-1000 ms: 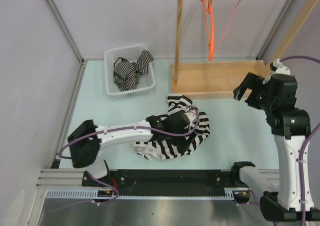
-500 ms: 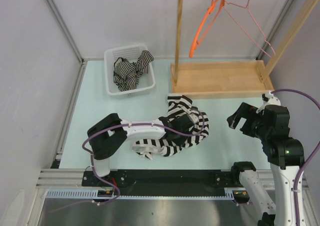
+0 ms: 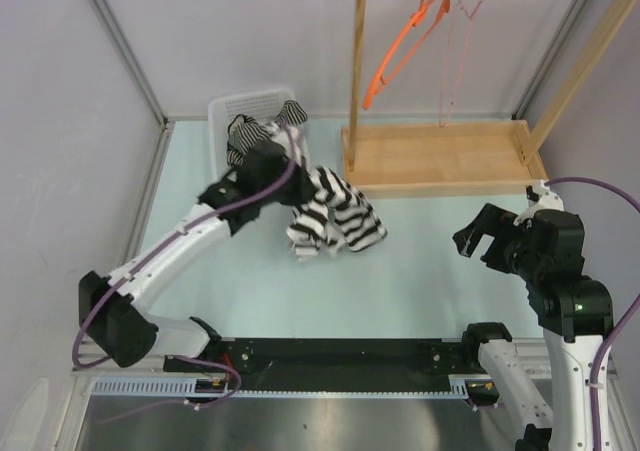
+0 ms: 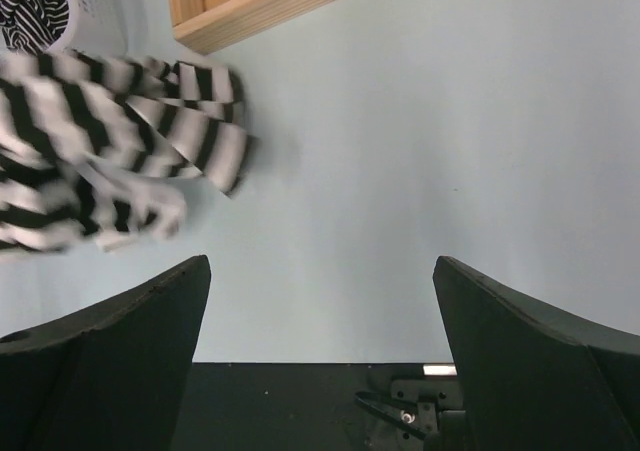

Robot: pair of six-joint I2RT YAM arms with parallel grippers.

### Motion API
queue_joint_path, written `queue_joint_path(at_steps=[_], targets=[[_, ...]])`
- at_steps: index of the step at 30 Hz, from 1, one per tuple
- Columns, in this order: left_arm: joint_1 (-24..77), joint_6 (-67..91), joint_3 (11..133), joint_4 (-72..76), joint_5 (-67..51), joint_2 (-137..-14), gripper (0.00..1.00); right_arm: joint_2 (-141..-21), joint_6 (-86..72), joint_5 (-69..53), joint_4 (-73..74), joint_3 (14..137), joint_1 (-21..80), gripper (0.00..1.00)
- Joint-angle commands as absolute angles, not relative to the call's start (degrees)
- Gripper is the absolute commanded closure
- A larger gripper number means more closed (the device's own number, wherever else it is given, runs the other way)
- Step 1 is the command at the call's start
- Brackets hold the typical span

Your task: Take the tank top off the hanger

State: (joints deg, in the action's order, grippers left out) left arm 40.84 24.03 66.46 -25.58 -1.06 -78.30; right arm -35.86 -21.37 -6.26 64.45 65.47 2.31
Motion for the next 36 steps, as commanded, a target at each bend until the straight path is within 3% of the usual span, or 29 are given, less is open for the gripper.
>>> queue_joint_path(at_steps=[1, 6, 13, 26, 30, 33, 36], targets=[[28.67, 29.09, 76.35, -25.84, -7.81, -75.06, 1.00, -36.12, -20.83, -7.56, 62.84, 66.97, 2.55, 0.00], [17.87, 34.18, 84.01, -22.25, -11.24, -77.78, 1.00, -36.21, -20.66, -7.91, 63.02, 67.32, 2.55, 0.00], [8.44, 39.11, 97.10, -18.38, -16.79, -91.21, 1.00, -36.12, -20.57, -7.64, 64.16, 68.20, 2.46, 0.00], [2.29, 36.12, 132.44, -17.66, -12.40, -129.18, 1.00, -34.89, -24.25, -13.87, 62.93, 63.73, 2.46, 0.00], [0.97, 37.88, 130.53, -20.82, -10.21, -131.14, 1.00, -34.10, -25.40, -15.38, 62.23, 61.18, 2.46, 0.00], [0.70, 36.65, 122.45, -19.52, -7.83, -127.02, 0.99, -34.36, -25.49, -16.78, 61.79, 59.60, 2.55, 0.00], [0.18, 36.47, 116.73, -20.21, -6.86, -122.18, 0.90, -35.42, -25.58, -18.54, 61.17, 57.92, 2.81, 0.00]])
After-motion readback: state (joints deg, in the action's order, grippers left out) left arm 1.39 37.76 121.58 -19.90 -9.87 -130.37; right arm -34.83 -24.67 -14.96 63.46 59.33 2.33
